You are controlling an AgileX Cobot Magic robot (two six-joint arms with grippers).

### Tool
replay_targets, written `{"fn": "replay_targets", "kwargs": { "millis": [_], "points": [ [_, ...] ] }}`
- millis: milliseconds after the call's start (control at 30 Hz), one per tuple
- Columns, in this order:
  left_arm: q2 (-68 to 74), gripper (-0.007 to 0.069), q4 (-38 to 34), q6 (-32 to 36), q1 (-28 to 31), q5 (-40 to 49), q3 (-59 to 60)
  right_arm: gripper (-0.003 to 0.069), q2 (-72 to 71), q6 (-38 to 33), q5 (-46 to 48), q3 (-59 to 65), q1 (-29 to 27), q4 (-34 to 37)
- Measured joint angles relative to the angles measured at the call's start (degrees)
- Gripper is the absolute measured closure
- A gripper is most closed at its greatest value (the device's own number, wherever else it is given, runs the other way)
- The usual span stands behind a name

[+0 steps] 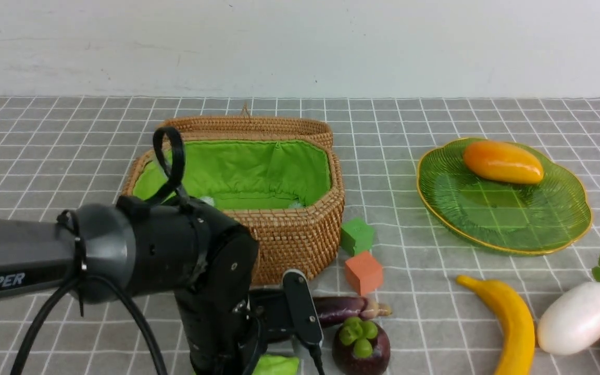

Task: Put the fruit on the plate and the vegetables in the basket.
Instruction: Take a chayote with your left arm and place it on the basket on the left.

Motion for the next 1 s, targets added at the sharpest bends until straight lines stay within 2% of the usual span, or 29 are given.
{"fn": "replay_targets", "kwargs": {
  "millis": [200, 433, 567, 633, 867, 1000],
  "points": [
    [-4.37, 0.0194, -0.27, 0.00, 0.79, 7.27, -4.18, 0.0417, 0.00, 0.00, 0.00, 0.00, 0.00, 0.00],
    [-12.04, 0.0194, -3.72, 0.05, 9.41, 7.54, -9.71, 0.0417, 0.00, 0.00, 0.00, 0.00, 0.00, 0.00],
    [-14.96, 0.0194, -7.34, 0.01, 14.95, -0.94, -11.50, 0.0417, 0.00, 0.00, 0.00, 0.00, 0.00, 0.00],
    [-14.92, 0.0194, -10.06, 0.01, 16.27, -8.53, -11.58, 0.0417, 0.00, 0.00, 0.07, 0.00, 0.00, 0.00],
    [-9.74, 0.0194, -16.04, 0.01, 16.70, -26.72, -11.58, 0.0417, 0.00, 0.00, 0.07, 0.00, 0.00, 0.00],
    [-5.65, 0.0194, -18.27, 0.01, 16.70, -29.47, -11.58, 0.0417, 0.00, 0.00, 0.07, 0.00, 0.00, 0.00]
  ]
}}
